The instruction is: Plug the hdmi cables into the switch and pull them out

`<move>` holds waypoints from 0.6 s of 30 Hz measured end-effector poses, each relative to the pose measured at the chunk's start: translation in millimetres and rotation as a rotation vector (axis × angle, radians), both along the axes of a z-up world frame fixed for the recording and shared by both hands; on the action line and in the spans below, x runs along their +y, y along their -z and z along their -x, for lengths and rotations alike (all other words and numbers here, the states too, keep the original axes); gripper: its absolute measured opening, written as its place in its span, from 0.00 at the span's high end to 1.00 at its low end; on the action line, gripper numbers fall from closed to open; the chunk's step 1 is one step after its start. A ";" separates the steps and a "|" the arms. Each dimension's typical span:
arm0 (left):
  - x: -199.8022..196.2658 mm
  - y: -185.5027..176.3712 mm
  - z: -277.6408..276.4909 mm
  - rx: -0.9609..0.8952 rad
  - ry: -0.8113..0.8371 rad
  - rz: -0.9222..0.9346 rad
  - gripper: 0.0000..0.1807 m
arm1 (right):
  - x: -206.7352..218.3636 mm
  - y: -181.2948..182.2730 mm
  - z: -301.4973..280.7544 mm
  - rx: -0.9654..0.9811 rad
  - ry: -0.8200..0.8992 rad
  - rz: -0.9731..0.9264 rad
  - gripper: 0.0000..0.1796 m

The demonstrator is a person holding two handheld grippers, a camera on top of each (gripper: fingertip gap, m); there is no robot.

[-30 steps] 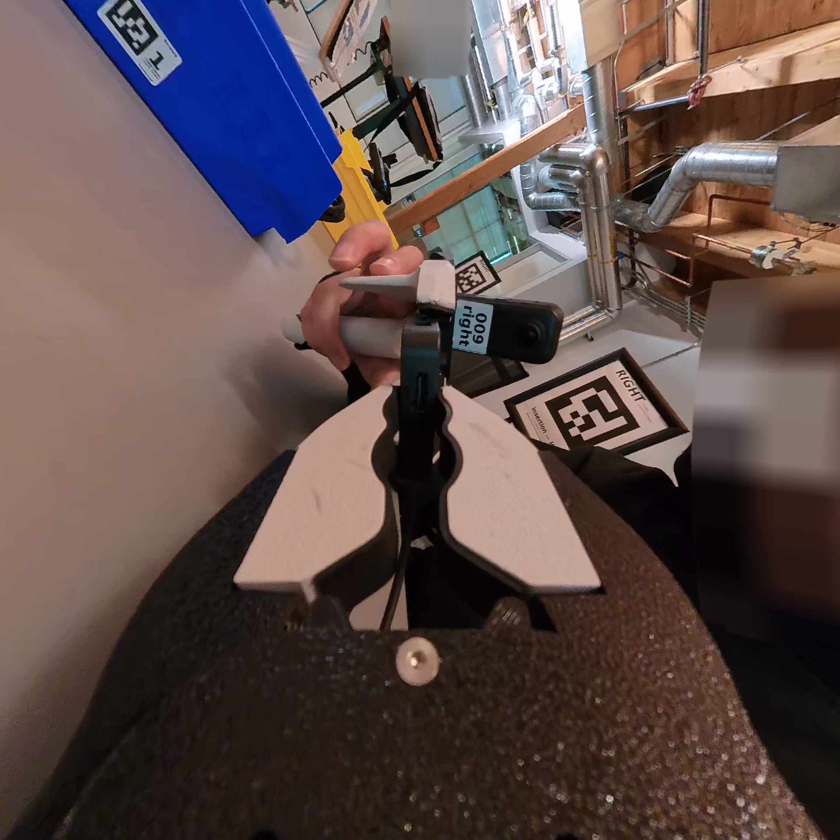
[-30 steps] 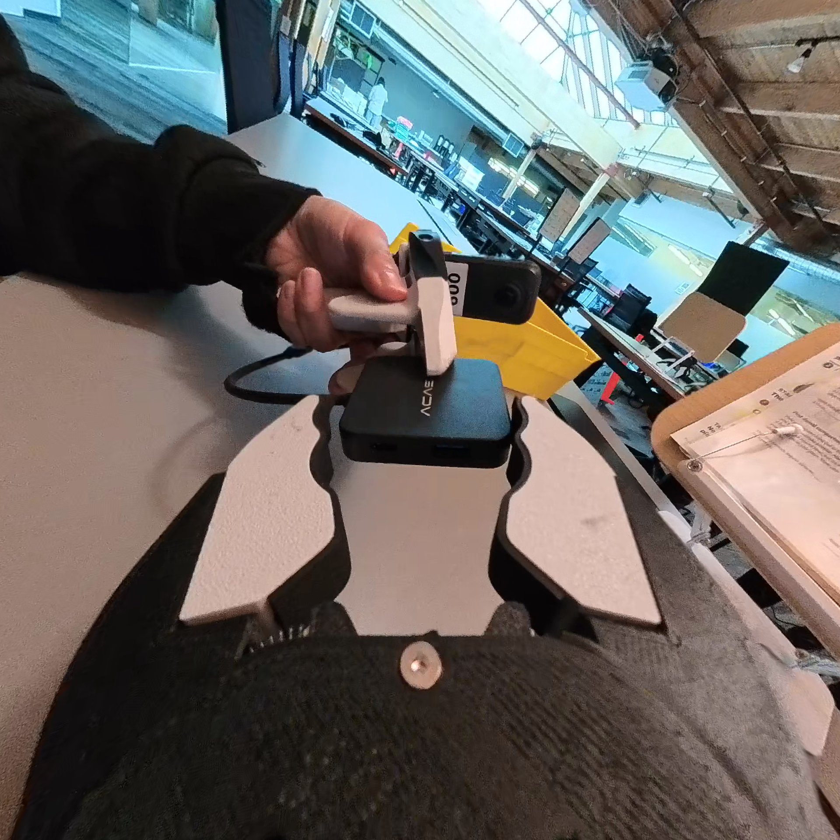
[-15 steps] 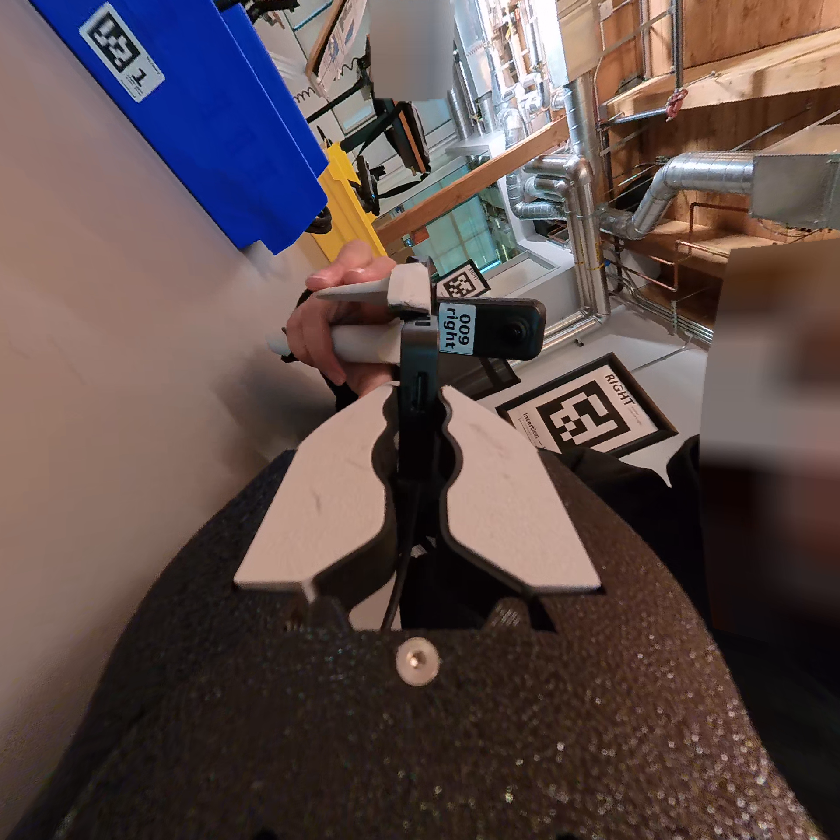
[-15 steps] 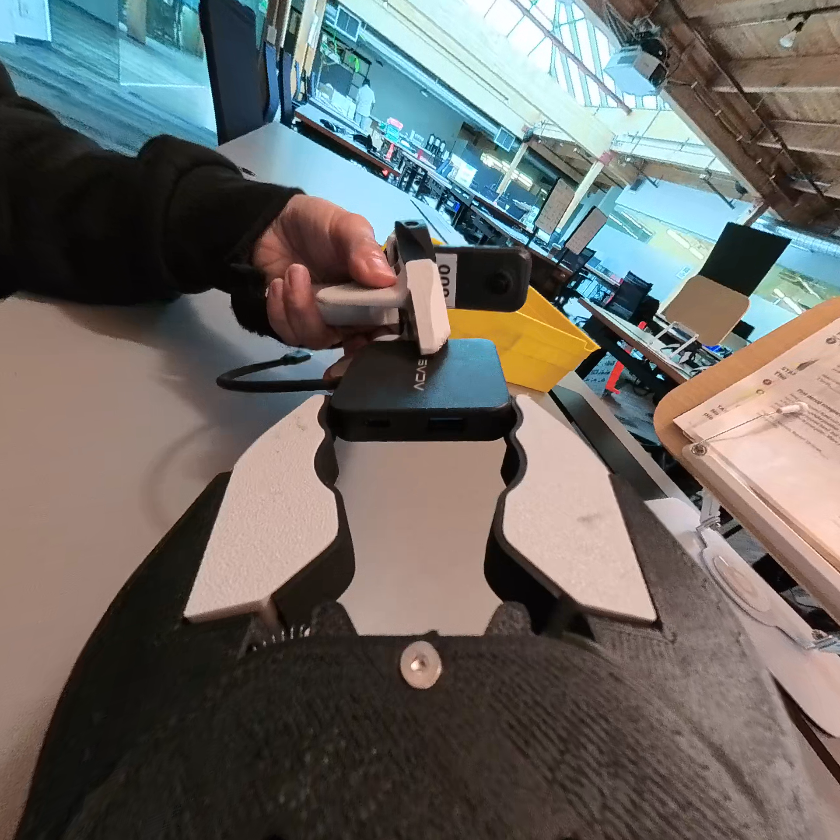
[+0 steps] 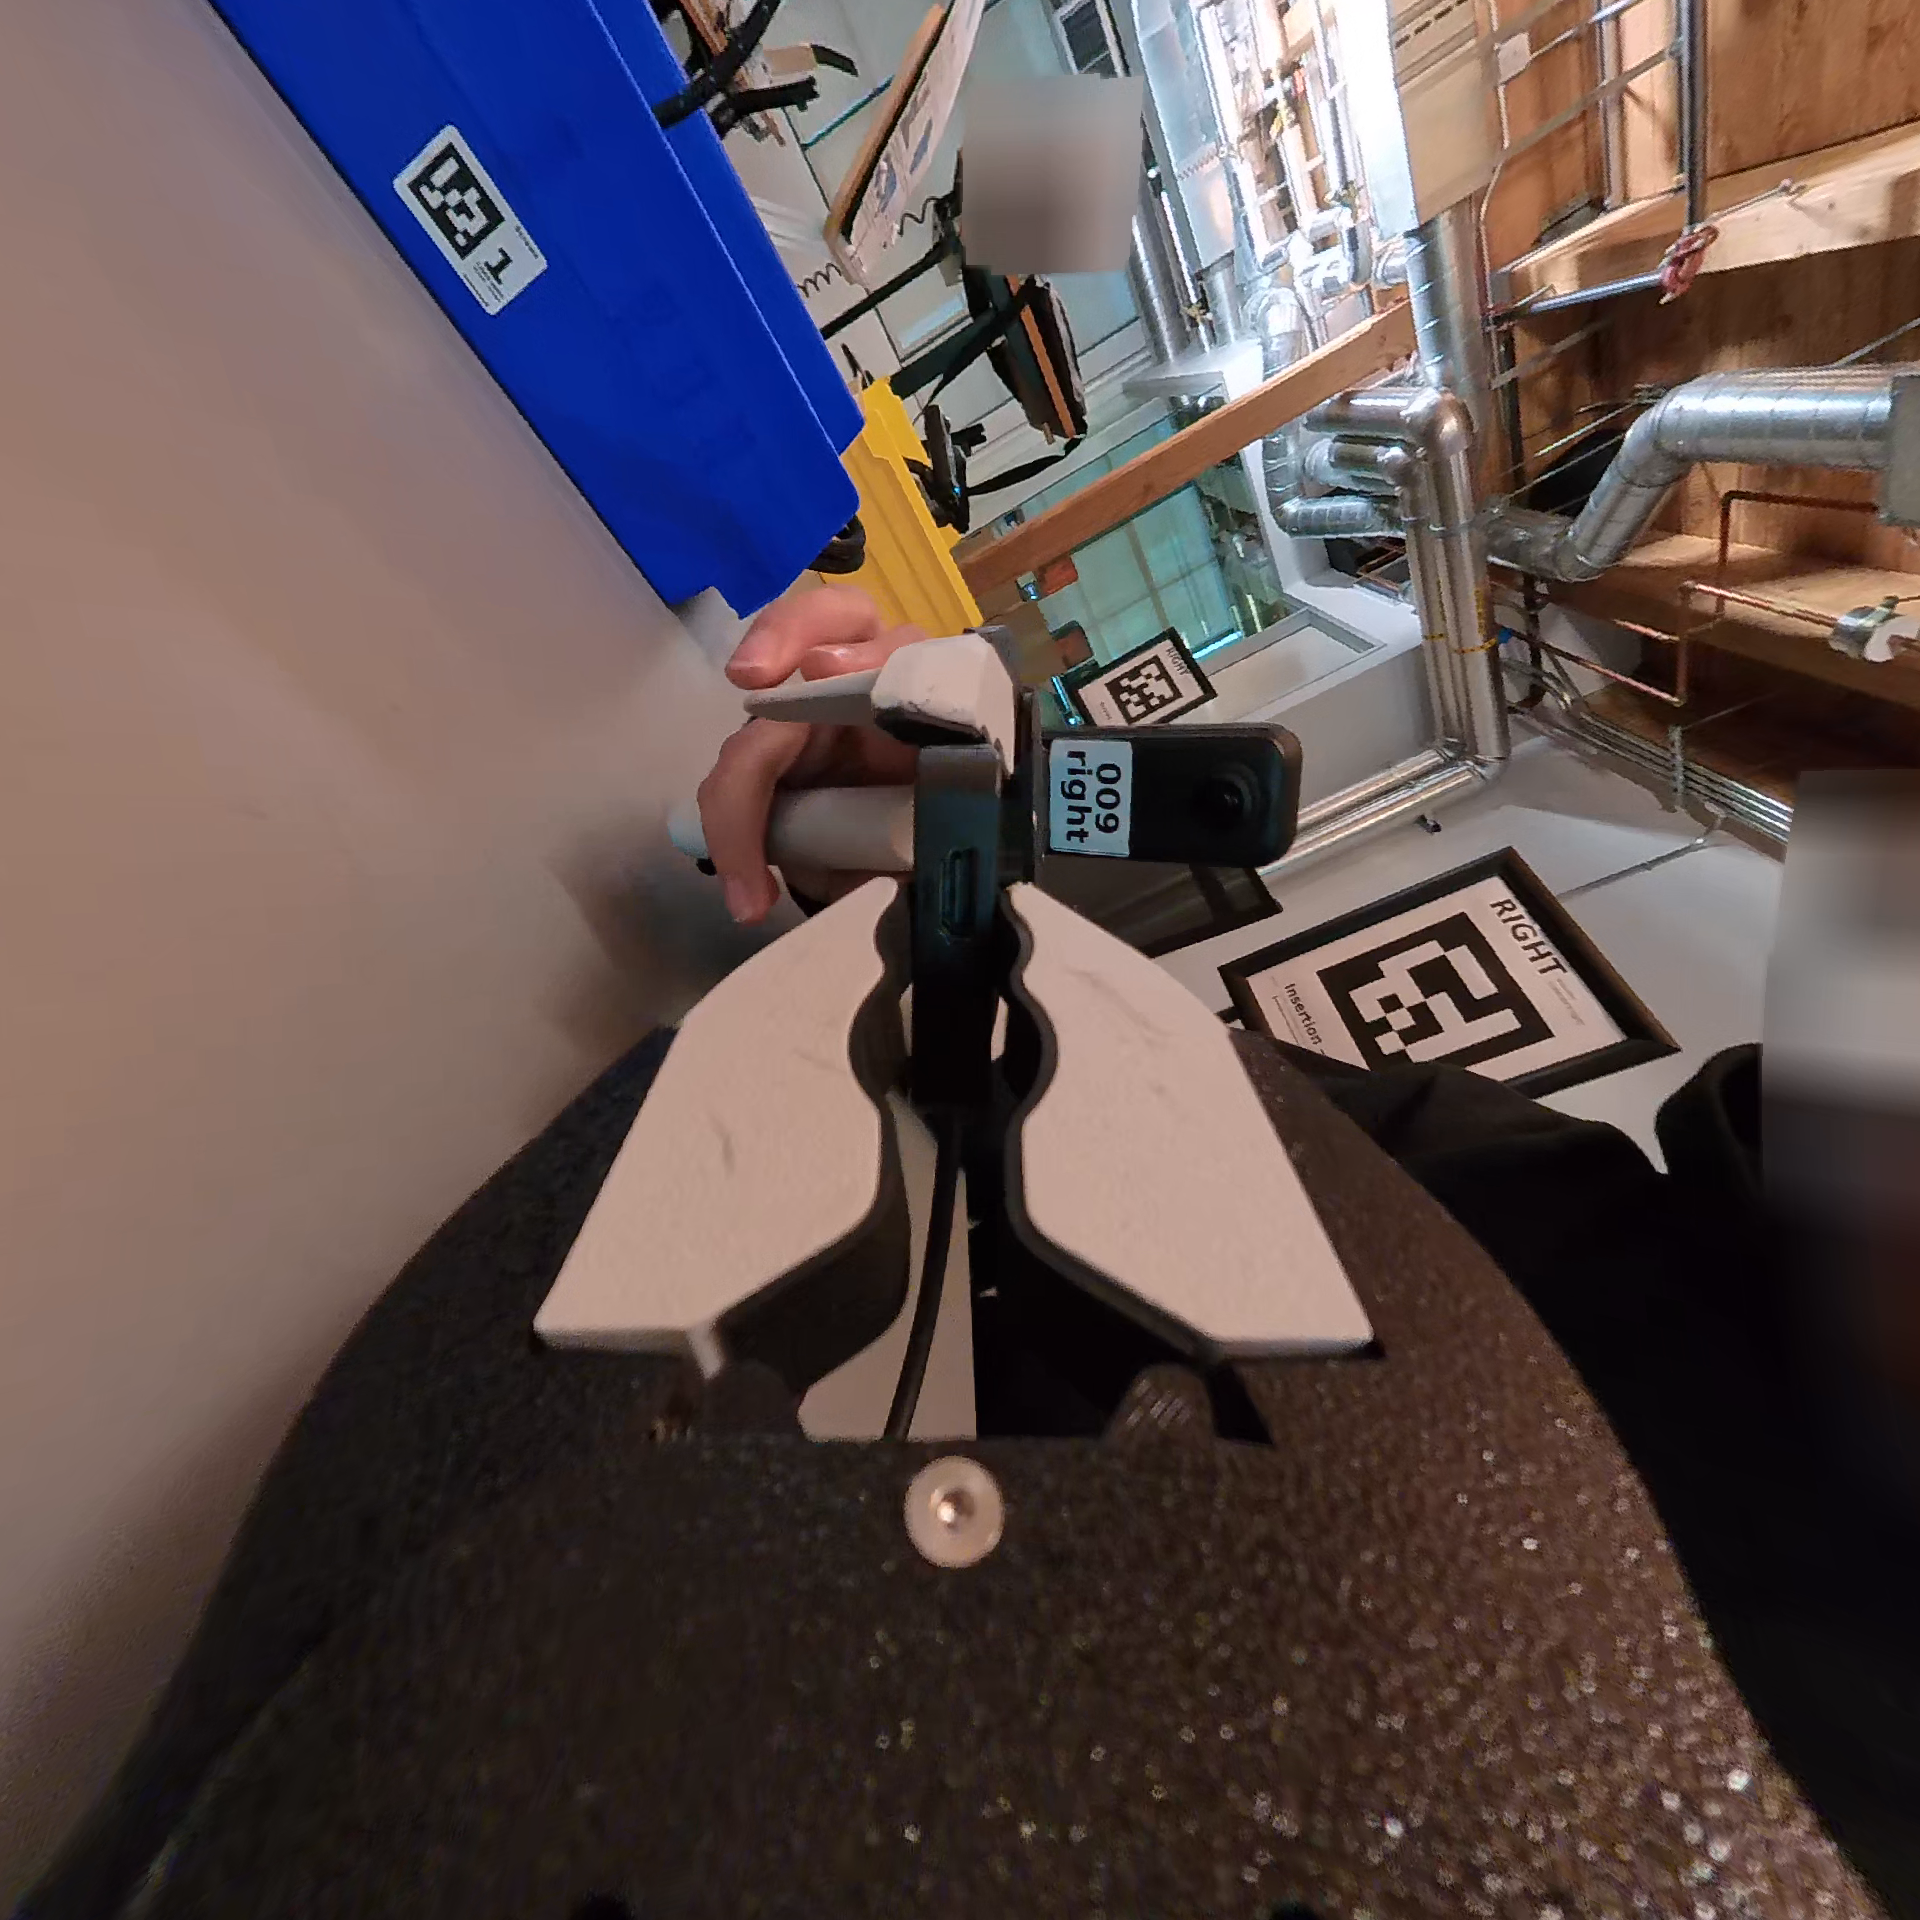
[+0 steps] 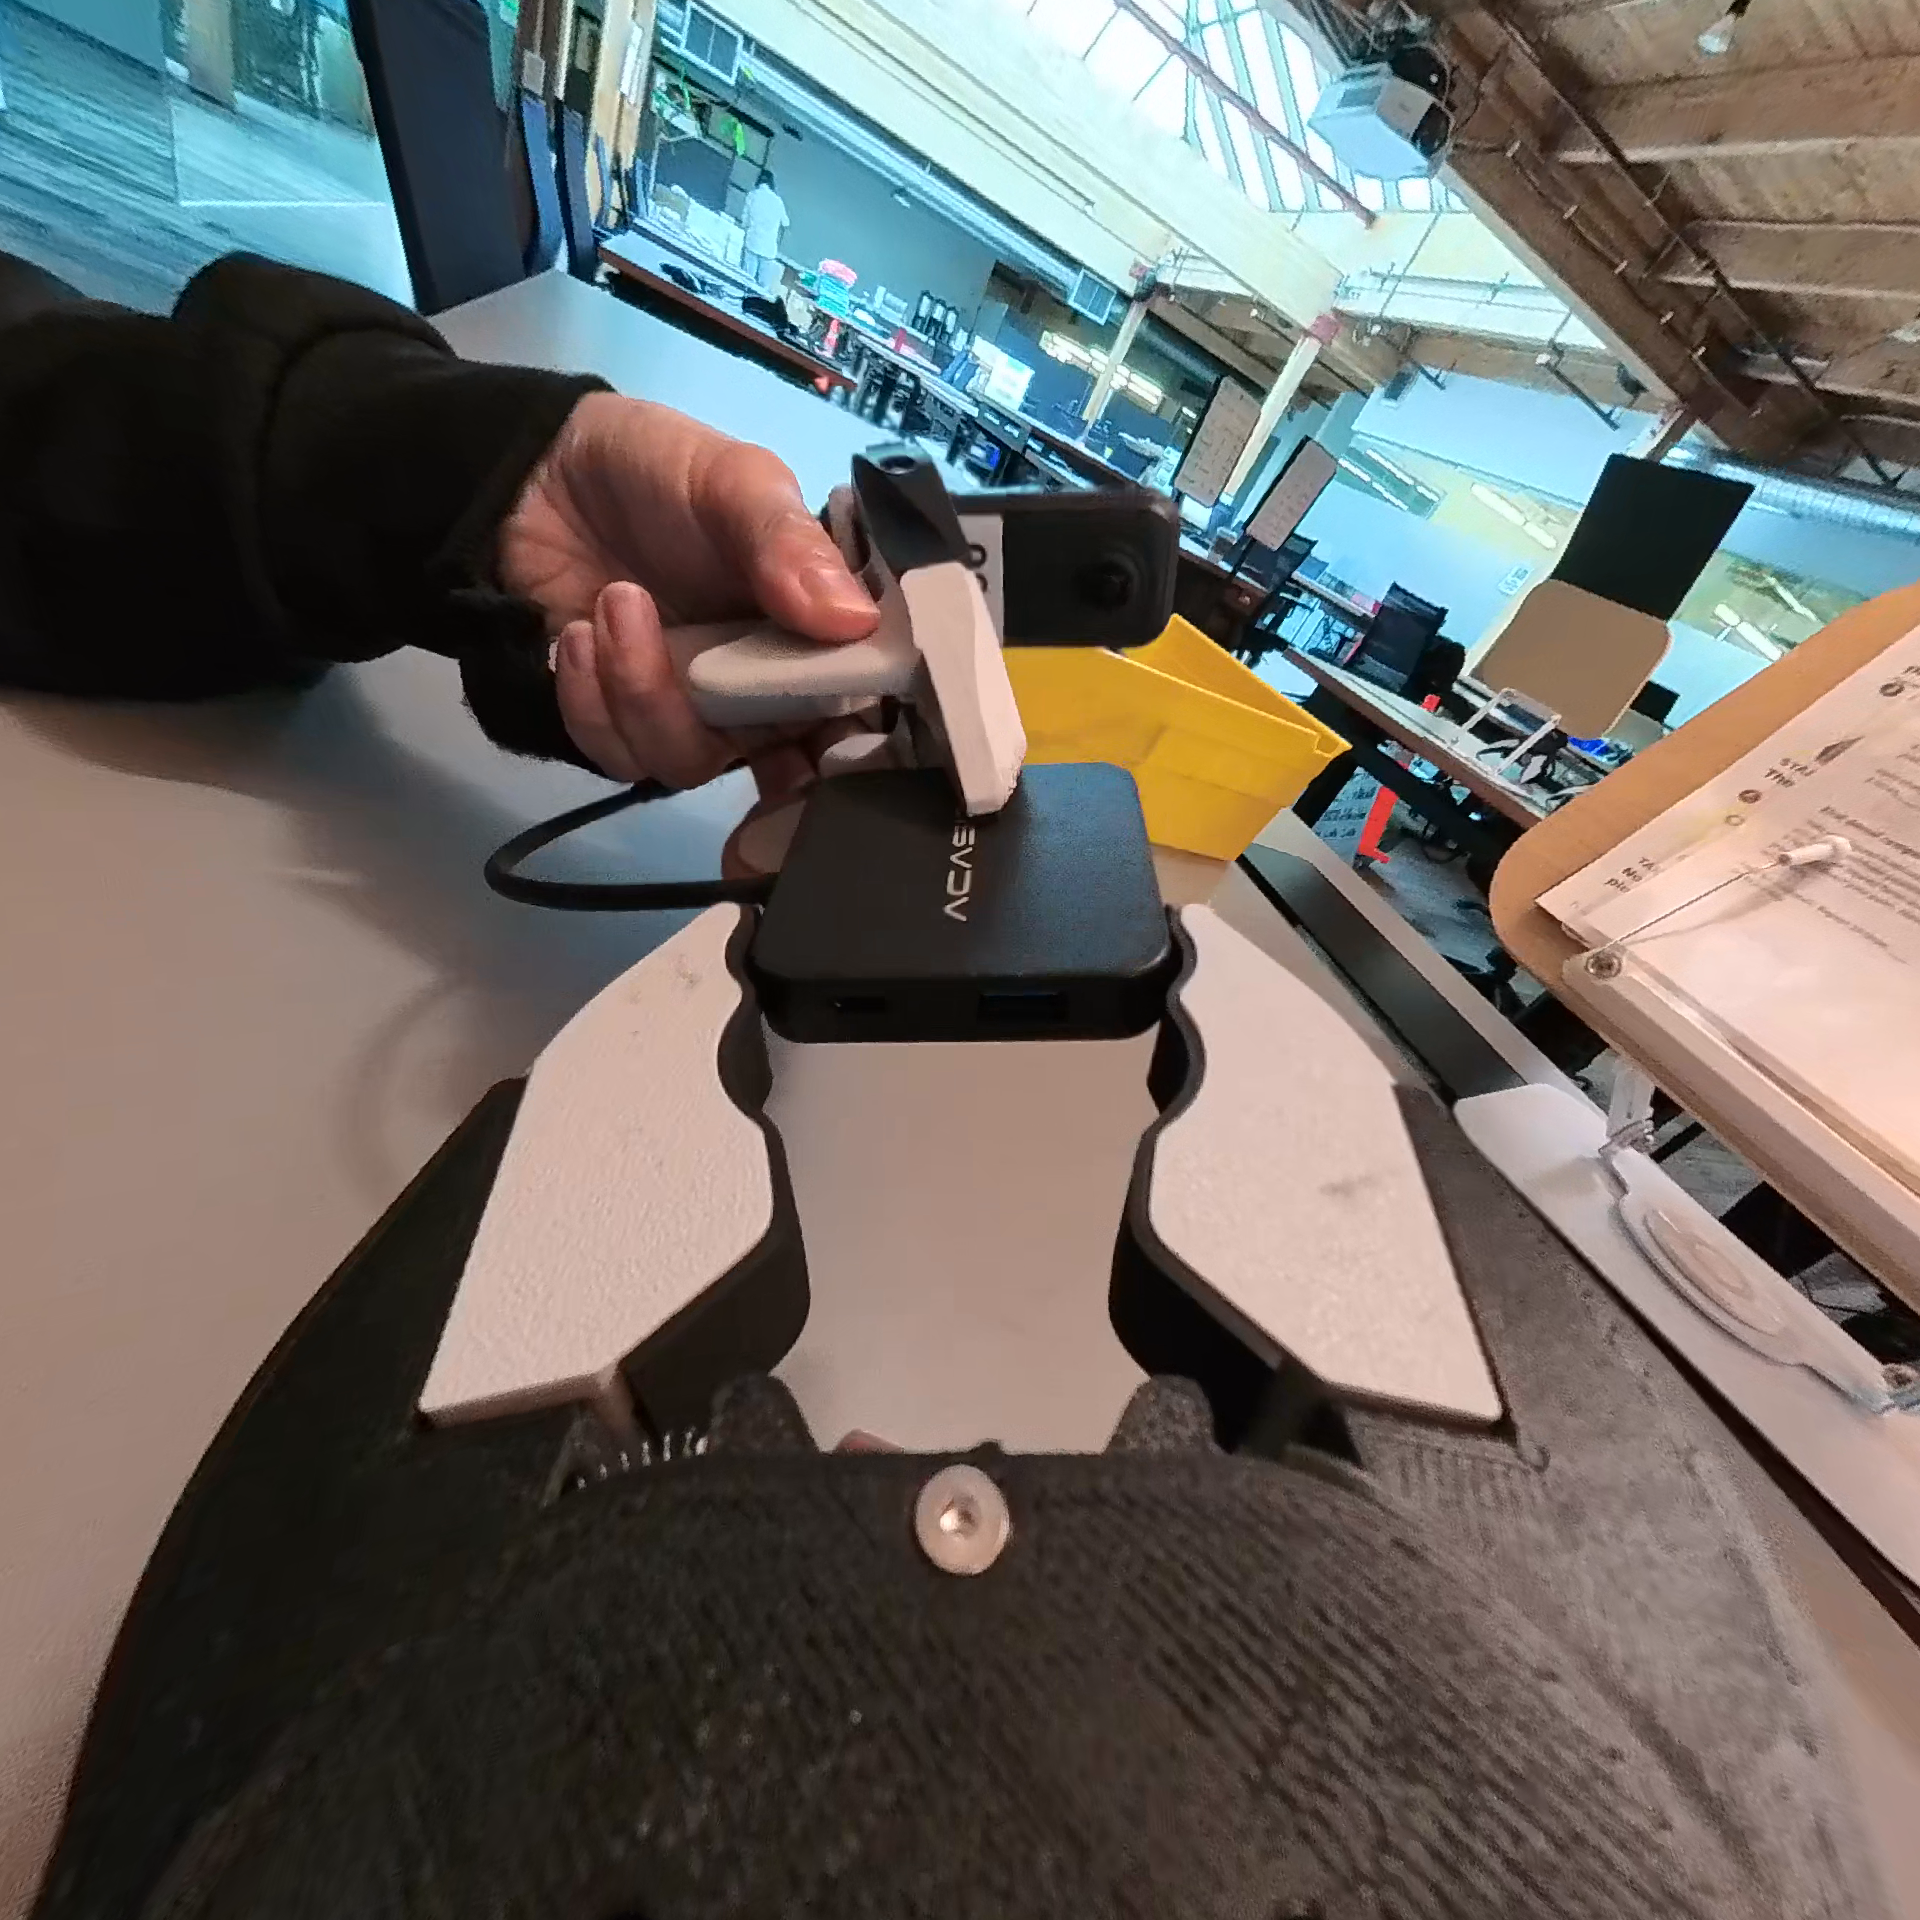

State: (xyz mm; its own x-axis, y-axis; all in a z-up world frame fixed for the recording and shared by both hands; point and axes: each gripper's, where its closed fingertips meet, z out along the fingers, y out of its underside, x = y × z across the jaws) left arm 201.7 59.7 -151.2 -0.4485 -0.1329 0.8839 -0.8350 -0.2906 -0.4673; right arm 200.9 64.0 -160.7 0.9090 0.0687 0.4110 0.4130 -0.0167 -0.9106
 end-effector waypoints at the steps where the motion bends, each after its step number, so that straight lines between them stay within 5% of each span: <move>1: 0.0 0.2 -0.7 -0.001 -0.008 -0.006 0.92 | 0.3 1.0 -1.0 -0.002 0.005 0.002 0.60; 6: -0.8 -3.9 -2.3 -0.061 -0.037 -0.051 0.91 | -0.2 -1.0 -0.9 0.096 -0.024 0.031 0.60; 11: 15.9 -36.7 -14.9 -0.400 -0.269 -0.307 0.79 | -9.7 -22.4 -18.7 0.406 -0.067 -0.116 0.60; 18: 172.1 -92.9 -2.4 -0.586 -0.781 -0.880 0.81 | -33.3 -30.7 -51.6 0.640 -0.108 -0.251 0.59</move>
State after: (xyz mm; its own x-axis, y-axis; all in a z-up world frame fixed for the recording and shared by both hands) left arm 204.1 231.7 -58.3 -0.2761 -0.9585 0.0705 -0.1967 -0.0155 -0.9803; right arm 252.6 30.7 -130.0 0.9713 0.1450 -0.1883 -0.2189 0.2370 -0.9465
